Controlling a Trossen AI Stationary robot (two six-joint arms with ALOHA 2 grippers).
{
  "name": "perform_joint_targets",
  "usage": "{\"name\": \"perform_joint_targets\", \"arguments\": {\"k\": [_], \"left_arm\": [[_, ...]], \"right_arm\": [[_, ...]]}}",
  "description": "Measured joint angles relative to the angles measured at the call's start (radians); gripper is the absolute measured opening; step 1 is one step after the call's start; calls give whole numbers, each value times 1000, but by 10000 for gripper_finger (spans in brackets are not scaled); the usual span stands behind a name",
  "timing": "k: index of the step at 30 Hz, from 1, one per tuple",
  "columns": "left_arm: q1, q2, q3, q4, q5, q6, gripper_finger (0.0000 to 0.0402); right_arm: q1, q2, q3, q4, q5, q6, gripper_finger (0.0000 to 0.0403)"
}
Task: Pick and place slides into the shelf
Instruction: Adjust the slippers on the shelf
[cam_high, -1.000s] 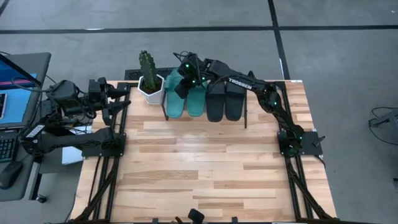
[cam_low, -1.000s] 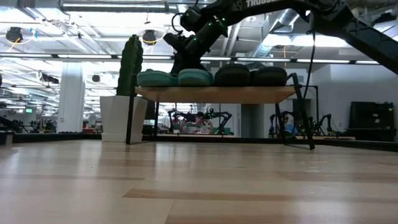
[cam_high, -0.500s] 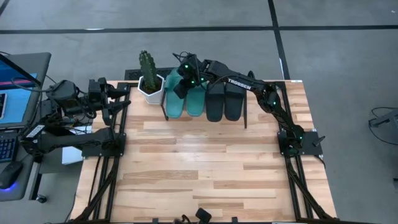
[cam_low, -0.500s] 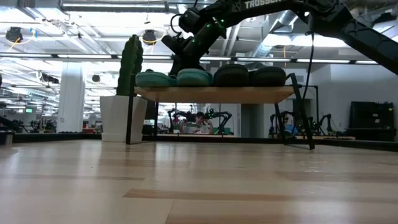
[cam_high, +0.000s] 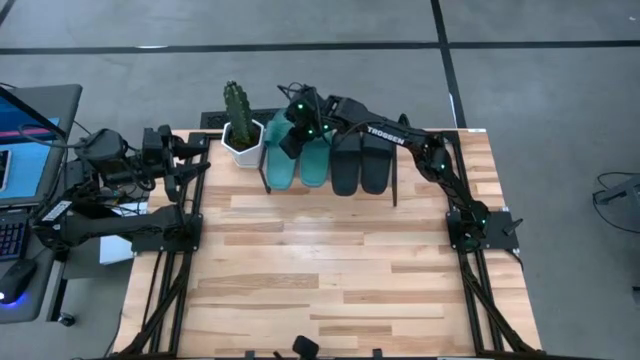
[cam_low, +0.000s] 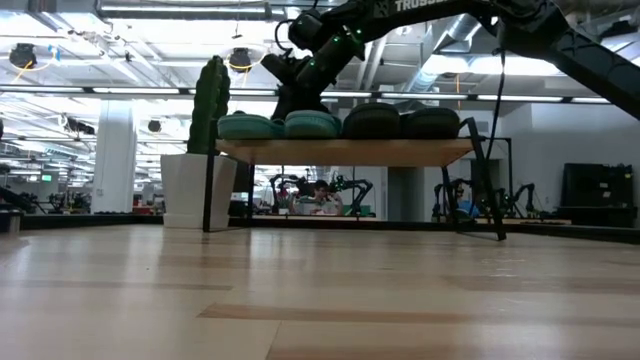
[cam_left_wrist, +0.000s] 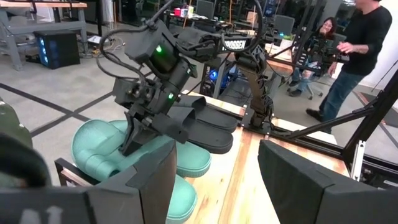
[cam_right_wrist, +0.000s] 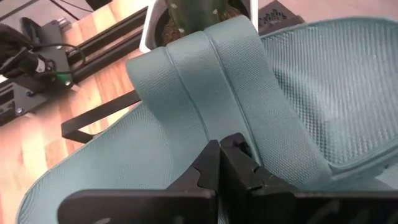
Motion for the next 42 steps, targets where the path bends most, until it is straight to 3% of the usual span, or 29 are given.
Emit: {"name": "perform_joint_targets", "arguments": {"k": [14,29,42], "left_arm": [[0,0,0,-17,0,-9,212],[0,0,0,-17,0,-9,212],[0,0,0,-16,0,-11,212]], "right_arm": [[-21,-66,8,63,-19,-49,66],[-79,-67,10,166,59,-51,4],[-104,-73,-93,143,30,-51,0]]}}
